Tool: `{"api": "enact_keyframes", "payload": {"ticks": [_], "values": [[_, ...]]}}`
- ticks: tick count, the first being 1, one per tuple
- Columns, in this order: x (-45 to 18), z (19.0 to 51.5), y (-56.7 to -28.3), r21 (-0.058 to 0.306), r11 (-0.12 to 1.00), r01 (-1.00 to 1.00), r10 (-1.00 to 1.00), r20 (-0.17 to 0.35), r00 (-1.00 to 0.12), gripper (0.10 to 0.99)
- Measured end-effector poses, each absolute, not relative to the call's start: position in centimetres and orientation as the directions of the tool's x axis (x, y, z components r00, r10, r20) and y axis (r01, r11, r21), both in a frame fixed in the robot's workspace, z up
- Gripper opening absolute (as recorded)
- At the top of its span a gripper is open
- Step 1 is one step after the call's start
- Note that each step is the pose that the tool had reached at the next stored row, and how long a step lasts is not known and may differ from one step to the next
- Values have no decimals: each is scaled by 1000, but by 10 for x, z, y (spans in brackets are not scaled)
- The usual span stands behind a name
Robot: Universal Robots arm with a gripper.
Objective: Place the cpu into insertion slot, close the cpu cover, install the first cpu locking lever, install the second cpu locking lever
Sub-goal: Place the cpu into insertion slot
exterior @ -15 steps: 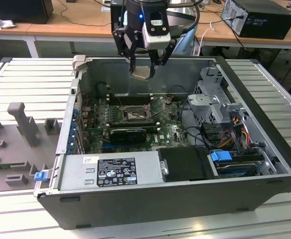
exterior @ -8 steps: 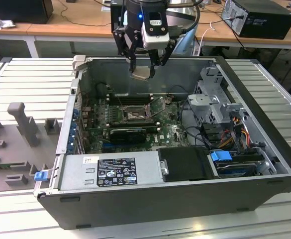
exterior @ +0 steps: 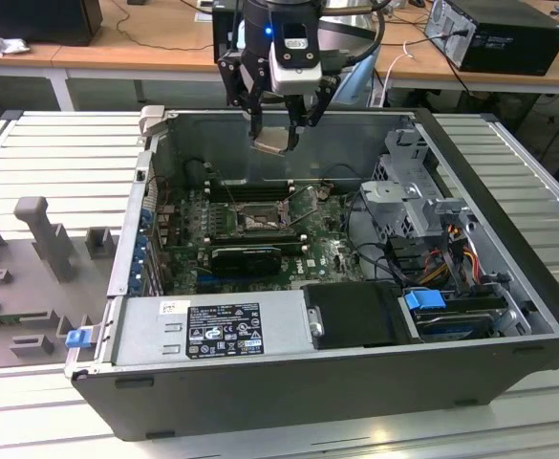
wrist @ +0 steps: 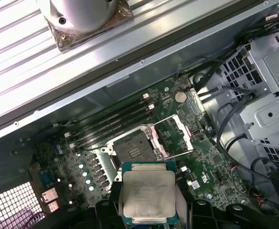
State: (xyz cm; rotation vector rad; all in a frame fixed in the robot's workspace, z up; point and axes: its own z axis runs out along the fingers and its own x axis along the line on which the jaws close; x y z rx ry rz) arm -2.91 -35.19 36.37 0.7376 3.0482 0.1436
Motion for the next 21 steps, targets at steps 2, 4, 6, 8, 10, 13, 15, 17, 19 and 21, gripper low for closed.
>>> {"api": "enact_keyframes", "payload": {"ticks": [2, 4, 6, 8, 10, 13, 15, 17, 19, 21], "values": [[-29, 364, -352, 89, 882, 462, 462, 19, -887, 529], [-29, 364, -352, 89, 879, 467, 468, 19, -884, 529], [-29, 364, -352, 89, 874, 477, 478, 19, -878, 529], [-29, 364, -352, 89, 870, 485, 485, 19, -874, 529], [-29, 364, -352, 89, 865, 493, 493, 19, -870, 529], [-29, 364, -352, 89, 857, 508, 508, 19, -861, 529], [-29, 363, -352, 89, 851, 518, 518, 19, -855, 529], [-29, 363, -352, 89, 847, 524, 524, 19, -851, 529], [-29, 363, -352, 89, 841, 534, 534, 19, -845, 529], [-29, 363, -352, 89, 837, 539, 540, 19, -842, 529]]}}
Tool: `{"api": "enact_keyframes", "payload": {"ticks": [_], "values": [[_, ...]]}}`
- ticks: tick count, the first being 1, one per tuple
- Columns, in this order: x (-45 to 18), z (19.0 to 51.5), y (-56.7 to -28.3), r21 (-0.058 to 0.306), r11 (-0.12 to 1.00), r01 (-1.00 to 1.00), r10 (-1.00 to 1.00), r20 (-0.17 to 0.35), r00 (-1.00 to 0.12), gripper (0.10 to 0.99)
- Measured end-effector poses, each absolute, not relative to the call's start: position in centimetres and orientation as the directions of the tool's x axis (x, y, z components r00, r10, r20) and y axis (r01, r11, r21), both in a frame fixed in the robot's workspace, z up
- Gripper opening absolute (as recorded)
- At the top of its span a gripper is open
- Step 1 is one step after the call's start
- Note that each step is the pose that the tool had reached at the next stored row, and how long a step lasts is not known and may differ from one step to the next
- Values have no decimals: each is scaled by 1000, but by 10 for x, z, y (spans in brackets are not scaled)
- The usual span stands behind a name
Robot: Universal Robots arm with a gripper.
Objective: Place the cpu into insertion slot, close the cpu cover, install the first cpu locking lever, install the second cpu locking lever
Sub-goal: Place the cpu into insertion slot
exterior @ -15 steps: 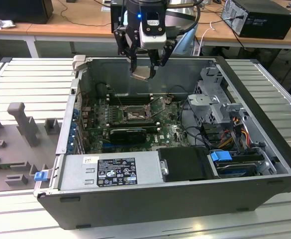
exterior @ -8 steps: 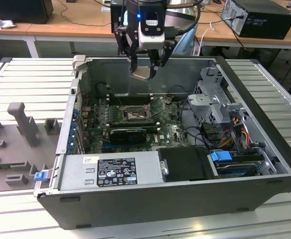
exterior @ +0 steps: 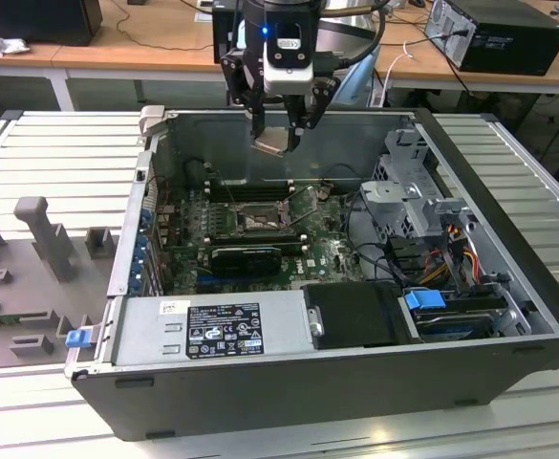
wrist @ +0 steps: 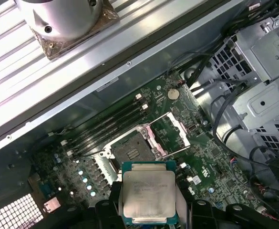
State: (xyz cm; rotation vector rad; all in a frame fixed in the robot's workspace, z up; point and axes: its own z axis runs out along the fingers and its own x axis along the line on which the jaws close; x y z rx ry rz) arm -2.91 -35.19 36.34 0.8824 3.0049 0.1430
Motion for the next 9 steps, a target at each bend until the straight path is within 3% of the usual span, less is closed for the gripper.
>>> {"api": "enact_keyframes", "payload": {"ticks": [9], "values": [[-29, 363, -352, 89, 815, 573, 574, 19, -819, 529]]}}
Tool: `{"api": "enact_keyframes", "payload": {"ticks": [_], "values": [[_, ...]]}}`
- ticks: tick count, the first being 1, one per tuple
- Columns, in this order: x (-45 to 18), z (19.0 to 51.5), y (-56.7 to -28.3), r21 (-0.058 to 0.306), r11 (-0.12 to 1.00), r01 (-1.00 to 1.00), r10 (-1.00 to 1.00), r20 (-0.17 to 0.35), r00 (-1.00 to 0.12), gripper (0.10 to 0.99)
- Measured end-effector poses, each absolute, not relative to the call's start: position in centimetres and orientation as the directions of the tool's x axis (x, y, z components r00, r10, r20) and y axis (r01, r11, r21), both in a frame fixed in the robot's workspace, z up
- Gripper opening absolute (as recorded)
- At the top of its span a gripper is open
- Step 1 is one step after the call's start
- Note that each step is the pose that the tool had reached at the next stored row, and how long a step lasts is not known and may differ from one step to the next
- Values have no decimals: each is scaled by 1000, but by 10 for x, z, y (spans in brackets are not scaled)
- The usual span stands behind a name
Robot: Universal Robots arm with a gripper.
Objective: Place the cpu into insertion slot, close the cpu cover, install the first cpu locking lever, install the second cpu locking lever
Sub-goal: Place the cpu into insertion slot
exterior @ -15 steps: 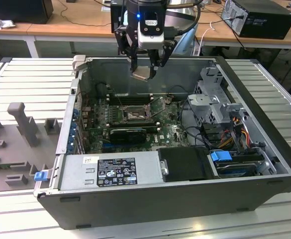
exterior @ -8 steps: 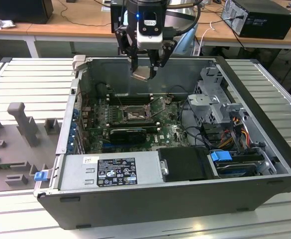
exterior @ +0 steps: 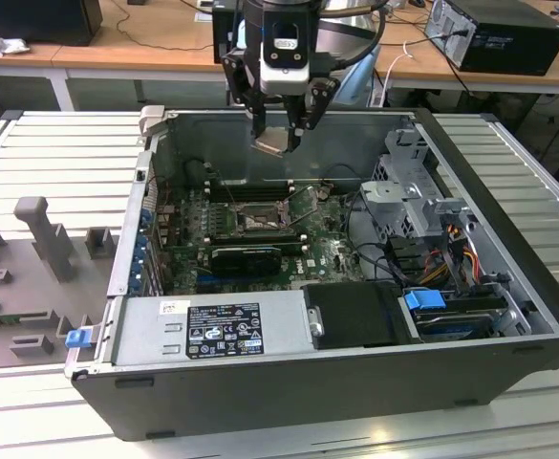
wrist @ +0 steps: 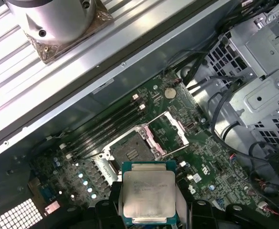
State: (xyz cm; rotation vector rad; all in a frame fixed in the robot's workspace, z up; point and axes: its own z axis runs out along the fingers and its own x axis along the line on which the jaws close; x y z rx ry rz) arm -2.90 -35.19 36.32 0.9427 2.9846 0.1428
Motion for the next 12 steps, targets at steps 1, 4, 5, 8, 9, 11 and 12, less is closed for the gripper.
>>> {"api": "enact_keyframes", "payload": {"ticks": [1, 4, 5, 8, 9, 11, 12], "values": [[-29, 363, -352, 89, 812, 576, 577, 19, -816, 529], [-29, 363, -352, 89, 800, 594, 595, 19, -804, 529], [-29, 363, -352, 89, 795, 600, 601, 19, -799, 529], [-29, 363, -352, 89, 778, 622, 623, 19, -782, 529], [-29, 363, -352, 89, 773, 628, 629, 19, -777, 529], [-29, 363, -352, 89, 758, 646, 647, 19, -762, 529], [-29, 363, -352, 89, 752, 654, 655, 19, -756, 529]]}}
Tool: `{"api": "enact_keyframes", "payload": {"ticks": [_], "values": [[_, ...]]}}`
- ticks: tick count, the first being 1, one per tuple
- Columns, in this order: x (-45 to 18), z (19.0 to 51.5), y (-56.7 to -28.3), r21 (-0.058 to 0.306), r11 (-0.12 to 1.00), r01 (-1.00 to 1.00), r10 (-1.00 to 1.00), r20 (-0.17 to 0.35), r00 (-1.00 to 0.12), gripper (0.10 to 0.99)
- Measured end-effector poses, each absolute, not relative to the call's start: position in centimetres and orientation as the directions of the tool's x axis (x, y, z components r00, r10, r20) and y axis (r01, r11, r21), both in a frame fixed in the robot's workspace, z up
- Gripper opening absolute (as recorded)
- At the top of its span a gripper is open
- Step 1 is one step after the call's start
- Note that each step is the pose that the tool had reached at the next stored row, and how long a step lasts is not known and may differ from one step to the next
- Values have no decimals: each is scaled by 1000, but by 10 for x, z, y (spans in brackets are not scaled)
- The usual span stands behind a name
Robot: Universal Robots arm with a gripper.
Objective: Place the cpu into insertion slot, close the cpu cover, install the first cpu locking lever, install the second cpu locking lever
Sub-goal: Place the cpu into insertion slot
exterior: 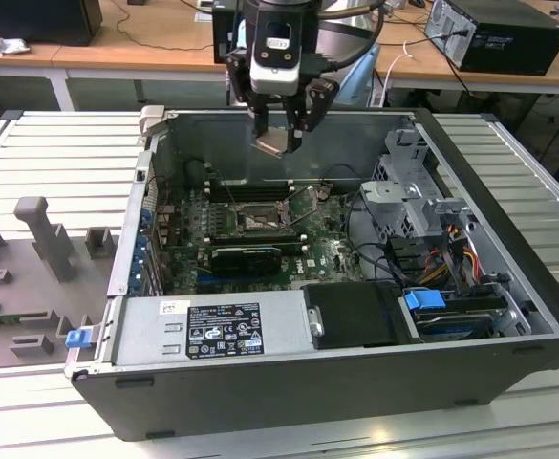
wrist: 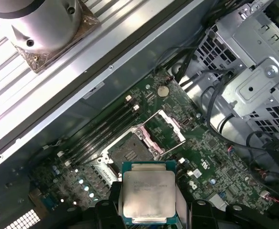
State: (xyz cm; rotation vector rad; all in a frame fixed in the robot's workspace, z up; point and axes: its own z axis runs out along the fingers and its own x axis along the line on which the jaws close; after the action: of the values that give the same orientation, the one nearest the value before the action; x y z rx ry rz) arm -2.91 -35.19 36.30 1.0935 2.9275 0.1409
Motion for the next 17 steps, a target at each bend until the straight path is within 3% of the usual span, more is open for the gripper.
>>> {"api": "enact_keyframes", "payload": {"ticks": [17], "values": [[-29, 363, -352, 89, 660, 746, 748, 19, -664, 529]]}}
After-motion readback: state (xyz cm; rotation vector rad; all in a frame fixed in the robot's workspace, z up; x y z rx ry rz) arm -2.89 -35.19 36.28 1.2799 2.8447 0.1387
